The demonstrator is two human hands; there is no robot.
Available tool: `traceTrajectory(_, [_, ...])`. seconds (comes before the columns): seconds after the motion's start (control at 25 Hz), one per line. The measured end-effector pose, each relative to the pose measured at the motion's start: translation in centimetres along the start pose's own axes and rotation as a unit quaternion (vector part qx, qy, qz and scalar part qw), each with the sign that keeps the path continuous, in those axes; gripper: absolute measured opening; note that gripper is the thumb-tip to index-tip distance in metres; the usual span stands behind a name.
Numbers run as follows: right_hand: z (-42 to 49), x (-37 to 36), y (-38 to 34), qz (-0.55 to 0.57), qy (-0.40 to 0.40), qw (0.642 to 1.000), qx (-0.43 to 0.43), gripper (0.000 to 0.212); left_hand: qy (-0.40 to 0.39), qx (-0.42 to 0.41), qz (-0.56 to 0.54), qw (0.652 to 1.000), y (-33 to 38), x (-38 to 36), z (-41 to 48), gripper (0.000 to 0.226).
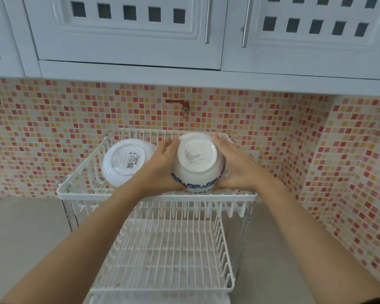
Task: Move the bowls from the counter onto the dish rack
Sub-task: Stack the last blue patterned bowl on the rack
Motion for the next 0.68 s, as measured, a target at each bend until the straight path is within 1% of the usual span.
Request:
traceTrajectory(0.2, [0.0, -0.5, -0.3, -0.062, 0.005, 0.998, -0.008, 0.131, -0.021, -0.004, 0.043, 0.999, -0.1, -0.3, 0.1, 0.128])
traceTrajectory(0.4, [0.1, -1.0, 0.2, -0.096, 0.015, 0.995, 0.0, 0.13, -0.023, 0.005, 0.044, 0.999, -0.3, -0.7, 0.1, 0.123])
traceTrajectory(0.68, [0.2, -1.1, 0.2, -0.081, 0.02, 0.996, 0.0, 0.129, -0.036, 0.014, 0.043, 0.998, 0.0, -0.7, 0.0, 0.115])
Point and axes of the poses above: each hand's wrist, its own z-axis towards the middle knuckle, its own x-axis out of the back of the hand, y = z × x, the point moved 3 cm from there along z, towards the middle knuckle, and after that the axes turned 3 degrees about -y, right-handed, at the moved point
